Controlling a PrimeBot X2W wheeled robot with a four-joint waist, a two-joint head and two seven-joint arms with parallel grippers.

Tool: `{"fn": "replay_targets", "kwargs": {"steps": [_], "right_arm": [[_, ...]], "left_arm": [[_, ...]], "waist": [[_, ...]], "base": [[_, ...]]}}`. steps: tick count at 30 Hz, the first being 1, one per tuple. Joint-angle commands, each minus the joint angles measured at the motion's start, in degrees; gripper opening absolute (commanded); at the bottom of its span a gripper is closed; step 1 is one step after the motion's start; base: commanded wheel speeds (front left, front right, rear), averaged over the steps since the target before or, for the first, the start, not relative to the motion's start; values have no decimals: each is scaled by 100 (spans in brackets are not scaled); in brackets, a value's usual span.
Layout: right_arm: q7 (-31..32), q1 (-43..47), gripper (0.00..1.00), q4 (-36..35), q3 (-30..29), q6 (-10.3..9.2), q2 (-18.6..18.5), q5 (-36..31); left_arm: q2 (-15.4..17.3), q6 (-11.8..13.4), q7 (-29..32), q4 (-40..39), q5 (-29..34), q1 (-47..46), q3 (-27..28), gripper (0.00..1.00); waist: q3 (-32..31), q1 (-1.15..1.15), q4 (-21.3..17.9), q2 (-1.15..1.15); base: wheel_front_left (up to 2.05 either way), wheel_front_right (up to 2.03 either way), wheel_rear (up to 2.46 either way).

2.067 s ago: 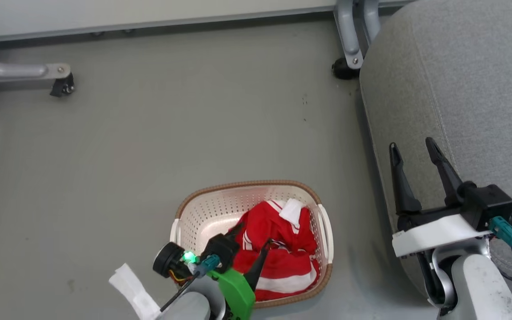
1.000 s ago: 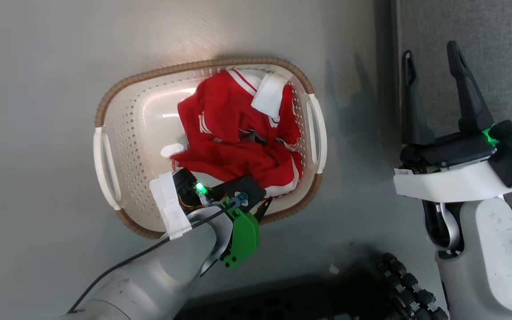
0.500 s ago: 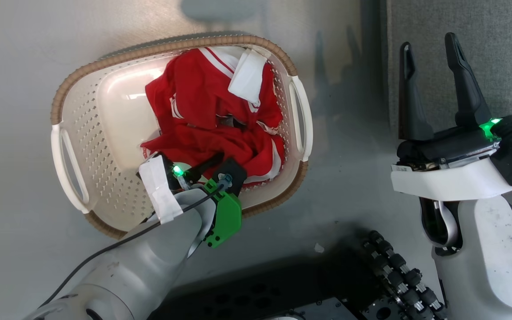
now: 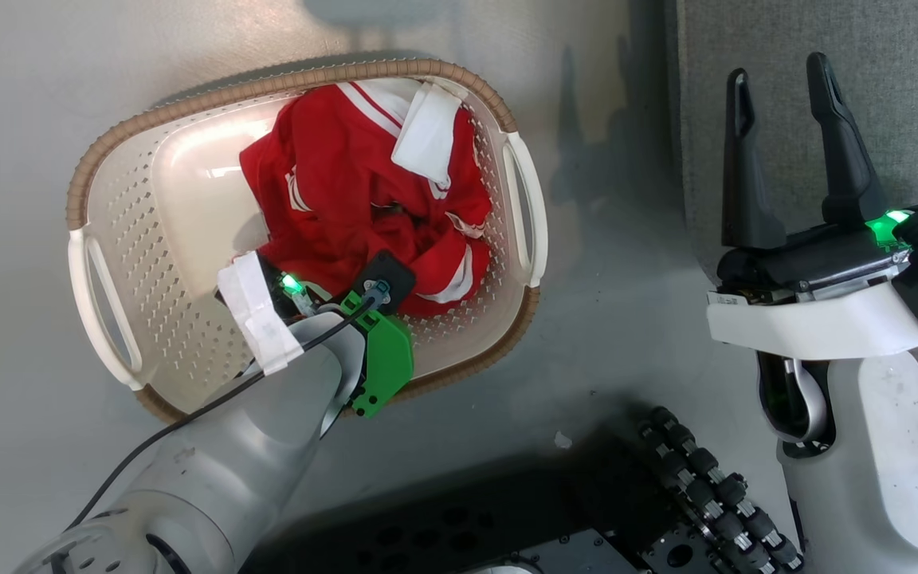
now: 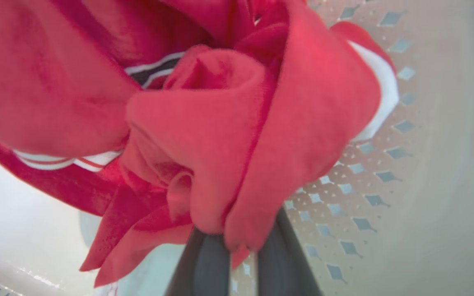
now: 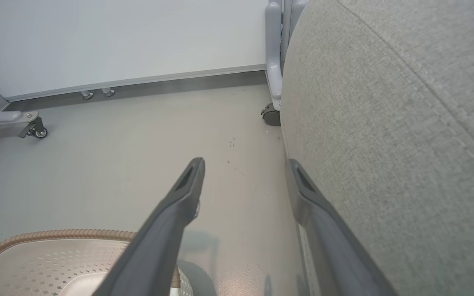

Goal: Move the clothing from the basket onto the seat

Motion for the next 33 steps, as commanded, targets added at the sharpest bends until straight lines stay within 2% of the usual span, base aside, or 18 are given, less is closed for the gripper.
{"fn": "replay_targets", "kwargs": {"steps": [1,6,16,25,33], "right_arm": [[-23,-4,100,-17,-20,0,-14,34],[-21,55,100,55,-17,0,-14,16],[-21,262,100,419,113,0,-15,-45],[-22,513,100,827,173,0,-15,-122],[-13,763,100,1160,143,0,-16,-97]], "left_arm": [[37,-37,-96,16,-46,-112,-17,0],[36,-167,-377,-90,-85,-10,-37,0],[37,-372,-690,-337,-201,351,55,0],[395,-300,-690,-1548,81,924,705,0],[521,-289,-691,-2540,303,1587,1422,0]], "waist": [[-45,0,14,0],[-315,0,77,0],[-1304,0,195,0],[-2254,0,372,0],[-3058,0,597,0]], "base": [[0,0,0],[0,0,0],[0,0,0],[0,0,0],[0,0,0]]}}
